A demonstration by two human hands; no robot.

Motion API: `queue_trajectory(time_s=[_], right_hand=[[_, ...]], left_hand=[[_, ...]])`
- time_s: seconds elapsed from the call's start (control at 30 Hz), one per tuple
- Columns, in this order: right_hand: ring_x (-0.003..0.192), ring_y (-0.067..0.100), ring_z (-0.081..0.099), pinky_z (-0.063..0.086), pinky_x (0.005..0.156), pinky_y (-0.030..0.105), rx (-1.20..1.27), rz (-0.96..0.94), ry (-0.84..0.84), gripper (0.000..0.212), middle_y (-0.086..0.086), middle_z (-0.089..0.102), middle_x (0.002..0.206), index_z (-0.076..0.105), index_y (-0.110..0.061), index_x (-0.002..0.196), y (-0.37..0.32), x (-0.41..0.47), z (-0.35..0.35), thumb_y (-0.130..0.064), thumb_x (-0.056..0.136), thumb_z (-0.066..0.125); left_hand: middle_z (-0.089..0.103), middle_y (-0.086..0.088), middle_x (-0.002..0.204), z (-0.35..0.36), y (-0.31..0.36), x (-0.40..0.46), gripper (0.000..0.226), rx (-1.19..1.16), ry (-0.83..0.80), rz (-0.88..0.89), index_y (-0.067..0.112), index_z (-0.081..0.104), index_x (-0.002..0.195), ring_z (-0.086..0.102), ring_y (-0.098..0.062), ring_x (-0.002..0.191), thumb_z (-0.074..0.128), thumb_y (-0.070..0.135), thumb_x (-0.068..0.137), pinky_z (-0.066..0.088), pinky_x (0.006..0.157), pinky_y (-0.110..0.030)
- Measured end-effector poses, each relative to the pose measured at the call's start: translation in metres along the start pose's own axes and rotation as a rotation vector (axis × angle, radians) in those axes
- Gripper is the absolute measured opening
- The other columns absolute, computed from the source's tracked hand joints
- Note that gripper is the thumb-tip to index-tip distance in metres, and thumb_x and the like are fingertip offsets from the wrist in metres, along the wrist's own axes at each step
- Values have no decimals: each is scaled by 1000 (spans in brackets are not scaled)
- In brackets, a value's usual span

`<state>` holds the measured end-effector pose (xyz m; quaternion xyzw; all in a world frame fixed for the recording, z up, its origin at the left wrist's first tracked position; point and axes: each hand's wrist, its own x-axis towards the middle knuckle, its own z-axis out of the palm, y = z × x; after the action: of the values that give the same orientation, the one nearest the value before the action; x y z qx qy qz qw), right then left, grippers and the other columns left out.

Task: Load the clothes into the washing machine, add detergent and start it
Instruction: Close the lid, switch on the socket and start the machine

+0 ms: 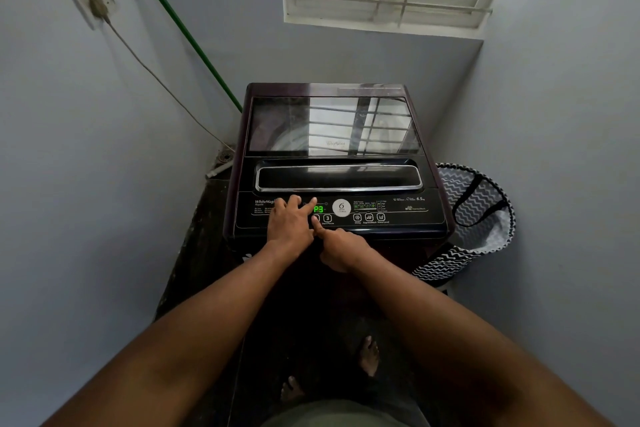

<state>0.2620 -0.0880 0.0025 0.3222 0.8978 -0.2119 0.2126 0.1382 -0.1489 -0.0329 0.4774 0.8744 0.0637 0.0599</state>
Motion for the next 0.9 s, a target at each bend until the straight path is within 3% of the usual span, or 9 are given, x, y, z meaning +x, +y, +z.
queue_trajectory(time_s=[0.13, 0.33, 0.47, 0.63, 0.8, 0.9], right_hand=[[116, 39, 57, 49, 93, 50, -72, -29, 34, 76, 18, 55, 129, 9, -41, 155, 6, -1, -5, -25, 92, 50], [105, 36, 63, 49, 79, 43, -196, -64, 138, 61, 12, 62, 119, 23, -39, 152, 15, 2, -12, -29, 96, 46], [106, 34, 63, 50, 81, 45, -183, -35, 158, 60, 13, 63, 118, 23, -34, 153, 25, 4, -13, -30, 98, 46], [108, 35, 61, 47, 79, 42, -180, -46, 154, 56, 13, 61, 120, 27, -33, 152, 28, 8, -13, -34, 99, 45], [103, 35, 63, 48, 78, 42, -62, -34, 122, 36, 13, 63, 117, 52, -18, 127, 24, 21, -18, -40, 99, 47], [103, 34, 64, 49, 85, 46, -54, 3, 93, 38, 13, 63, 118, 56, -12, 116, 19, 31, -27, -44, 96, 52]], left_hand=[[45, -4, 139, -5, 5, 4, 68, 42, 44, 25, 33, 41, 147, 35, -24, 129, 64, 47, 85, 34, 107, -35], [34, -6, 153, -1, 14, 5, 83, -11, 10, 70, 18, 35, 151, 32, -23, 139, 66, 50, 80, 32, 112, -35], [35, -5, 154, 2, 20, 7, 98, -3, 31, 88, 16, 34, 151, 32, -22, 141, 72, 63, 74, 33, 115, -36], [38, -2, 151, 10, 21, 7, 99, 11, 52, 122, 14, 35, 150, 33, -20, 140, 76, 60, 71, 32, 115, -34], [53, -1, 138, 13, 19, 14, 80, -44, 104, 116, 14, 50, 141, 44, -19, 129, 76, 47, 73, 39, 108, -32], [57, -2, 137, 17, 13, 11, 80, -74, 132, 118, 15, 52, 140, 46, -19, 128, 78, 47, 71, 41, 107, -33]])
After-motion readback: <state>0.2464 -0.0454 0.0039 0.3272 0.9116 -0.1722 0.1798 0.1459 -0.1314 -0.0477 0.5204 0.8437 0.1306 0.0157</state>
